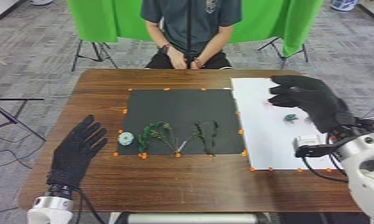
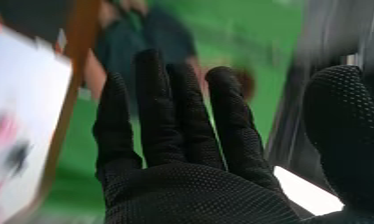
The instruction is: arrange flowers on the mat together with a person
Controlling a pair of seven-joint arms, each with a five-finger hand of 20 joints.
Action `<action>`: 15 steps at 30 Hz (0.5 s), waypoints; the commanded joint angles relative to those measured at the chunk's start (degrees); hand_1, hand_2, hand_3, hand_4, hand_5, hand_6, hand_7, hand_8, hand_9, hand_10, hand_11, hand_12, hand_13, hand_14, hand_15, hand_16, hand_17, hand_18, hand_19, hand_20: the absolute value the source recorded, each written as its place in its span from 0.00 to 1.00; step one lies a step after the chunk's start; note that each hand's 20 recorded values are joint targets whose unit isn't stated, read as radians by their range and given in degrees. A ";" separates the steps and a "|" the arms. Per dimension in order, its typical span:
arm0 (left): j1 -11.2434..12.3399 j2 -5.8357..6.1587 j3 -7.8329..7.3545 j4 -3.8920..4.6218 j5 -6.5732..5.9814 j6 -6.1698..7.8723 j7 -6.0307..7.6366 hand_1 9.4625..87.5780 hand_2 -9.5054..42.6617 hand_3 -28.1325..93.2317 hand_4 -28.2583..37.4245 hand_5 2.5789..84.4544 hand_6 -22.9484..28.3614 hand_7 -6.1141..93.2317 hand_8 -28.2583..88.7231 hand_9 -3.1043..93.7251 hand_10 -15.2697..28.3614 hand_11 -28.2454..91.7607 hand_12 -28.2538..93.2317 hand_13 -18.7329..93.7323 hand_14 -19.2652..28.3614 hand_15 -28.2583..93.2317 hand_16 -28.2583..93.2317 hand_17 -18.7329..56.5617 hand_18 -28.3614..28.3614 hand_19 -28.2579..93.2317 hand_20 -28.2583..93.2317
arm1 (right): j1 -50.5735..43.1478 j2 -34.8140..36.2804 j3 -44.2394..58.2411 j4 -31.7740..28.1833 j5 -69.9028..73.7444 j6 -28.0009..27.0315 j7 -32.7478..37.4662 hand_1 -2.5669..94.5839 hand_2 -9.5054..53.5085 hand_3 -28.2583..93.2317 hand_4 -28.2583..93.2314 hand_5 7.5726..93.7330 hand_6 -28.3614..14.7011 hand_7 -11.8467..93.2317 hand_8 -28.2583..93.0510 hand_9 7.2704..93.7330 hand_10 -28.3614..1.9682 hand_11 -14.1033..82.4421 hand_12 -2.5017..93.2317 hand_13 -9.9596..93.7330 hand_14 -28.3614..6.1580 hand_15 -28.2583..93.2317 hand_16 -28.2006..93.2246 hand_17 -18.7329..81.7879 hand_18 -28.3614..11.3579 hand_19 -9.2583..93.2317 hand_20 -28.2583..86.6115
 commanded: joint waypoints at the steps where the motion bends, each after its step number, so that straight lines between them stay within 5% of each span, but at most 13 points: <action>1: -1.44 -1.20 0.70 1.36 0.17 -1.21 -1.49 0.23 0.14 0.80 0.04 0.33 0.51 0.26 0.15 0.30 0.61 0.38 0.37 0.36 0.67 0.41 0.26 0.12 0.87 0.59 0.31 | -6.76 -5.73 1.63 0.95 -2.56 -1.87 -0.93 0.23 0.15 0.93 0.05 0.40 0.53 0.28 0.14 0.43 0.41 0.32 0.26 0.48 0.41 0.53 0.39 0.28 0.15 0.57 0.49; 7: -1.12 -1.64 0.57 1.53 0.19 -2.77 -2.62 0.23 0.14 0.80 0.04 0.33 0.51 0.26 0.15 0.30 0.61 0.38 0.37 0.36 0.67 0.41 0.26 0.12 0.88 0.59 0.31 | -8.11 -6.57 2.77 0.61 -2.05 -3.32 -0.72 0.23 0.15 0.93 0.05 0.40 0.54 0.29 0.15 0.43 0.41 0.32 0.27 0.48 0.41 0.53 0.39 0.28 0.15 0.57 0.49; 15: -0.70 -2.00 0.65 1.17 0.20 -1.87 -1.83 0.23 0.14 0.80 0.04 0.33 0.51 0.26 0.15 0.30 0.61 0.38 0.37 0.36 0.68 0.41 0.26 0.12 0.88 0.59 0.31 | -7.76 -6.74 2.26 0.93 -1.26 -1.45 -1.07 0.23 0.15 0.94 0.05 0.40 0.54 0.30 0.14 0.44 0.41 0.33 0.27 0.48 0.41 0.53 0.39 0.28 0.15 0.57 0.49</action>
